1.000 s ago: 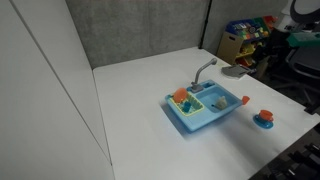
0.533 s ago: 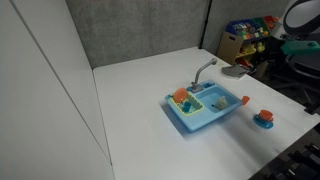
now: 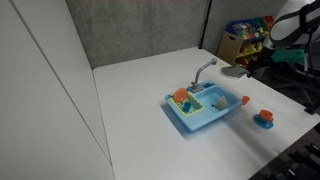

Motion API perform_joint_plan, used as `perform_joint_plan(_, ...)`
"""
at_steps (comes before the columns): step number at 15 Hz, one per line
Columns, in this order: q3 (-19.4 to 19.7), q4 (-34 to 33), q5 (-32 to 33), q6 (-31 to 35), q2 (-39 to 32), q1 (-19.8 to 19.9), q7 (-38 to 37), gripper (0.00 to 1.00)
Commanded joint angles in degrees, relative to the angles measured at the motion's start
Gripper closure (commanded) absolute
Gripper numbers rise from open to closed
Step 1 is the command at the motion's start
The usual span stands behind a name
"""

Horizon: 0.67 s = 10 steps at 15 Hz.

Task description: Pick up the orange cup and put it in the sink

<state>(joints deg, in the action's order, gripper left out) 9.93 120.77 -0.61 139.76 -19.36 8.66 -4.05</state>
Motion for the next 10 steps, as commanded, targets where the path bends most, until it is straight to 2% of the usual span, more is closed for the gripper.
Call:
perform_joint_plan(1, 0.4, -6.0, 0.2, -0.9, -6.1, 1.1, 0.0, 0.00)
perform_joint_plan(10, 0.1, -11.3, 0.0, 5.9, -17.0, 2.7, 1.1, 0.00)
